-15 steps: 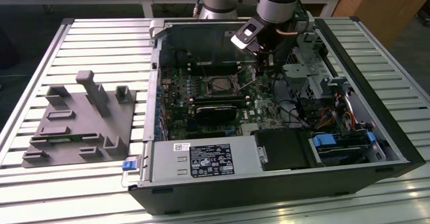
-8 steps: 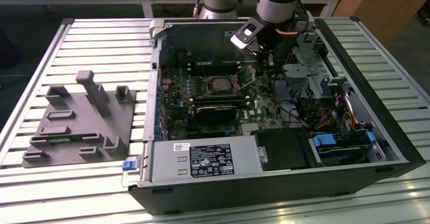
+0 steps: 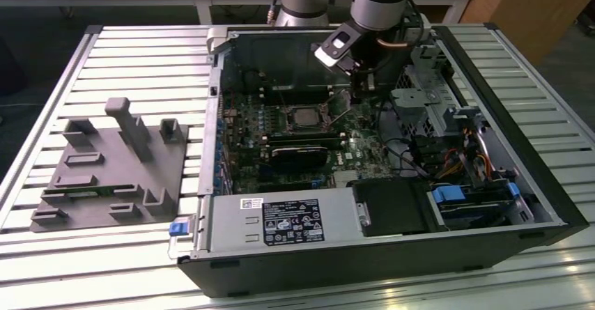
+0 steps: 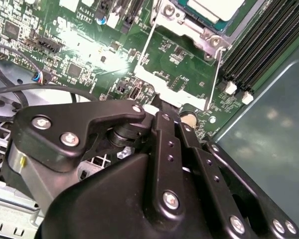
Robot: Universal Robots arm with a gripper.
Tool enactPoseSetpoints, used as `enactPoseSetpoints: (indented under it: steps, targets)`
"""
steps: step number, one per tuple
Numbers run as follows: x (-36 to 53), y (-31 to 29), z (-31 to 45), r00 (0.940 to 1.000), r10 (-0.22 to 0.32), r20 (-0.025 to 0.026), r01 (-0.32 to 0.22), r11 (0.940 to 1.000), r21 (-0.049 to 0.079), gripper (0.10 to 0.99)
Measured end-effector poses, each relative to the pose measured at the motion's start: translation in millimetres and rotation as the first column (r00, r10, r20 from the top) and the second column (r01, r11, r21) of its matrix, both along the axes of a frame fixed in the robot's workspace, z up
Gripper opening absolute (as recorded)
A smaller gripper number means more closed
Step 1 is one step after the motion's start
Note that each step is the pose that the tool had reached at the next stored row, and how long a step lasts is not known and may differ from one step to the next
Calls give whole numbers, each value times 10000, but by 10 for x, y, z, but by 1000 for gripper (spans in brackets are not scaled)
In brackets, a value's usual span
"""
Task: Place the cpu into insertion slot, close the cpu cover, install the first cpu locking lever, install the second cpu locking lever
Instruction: 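Close the cpu cover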
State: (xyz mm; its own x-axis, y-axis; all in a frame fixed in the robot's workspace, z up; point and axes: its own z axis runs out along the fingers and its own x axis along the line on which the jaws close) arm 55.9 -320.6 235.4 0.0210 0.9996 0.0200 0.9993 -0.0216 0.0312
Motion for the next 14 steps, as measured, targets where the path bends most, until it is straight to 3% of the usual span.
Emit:
enactPoseSetpoints:
  steps: [6,14]
  targets:
    - [-106,0,22,10000,1,2,-1,10000,69,106]
    - [-348,0,38,10000,0,17,0,9998,211,106]
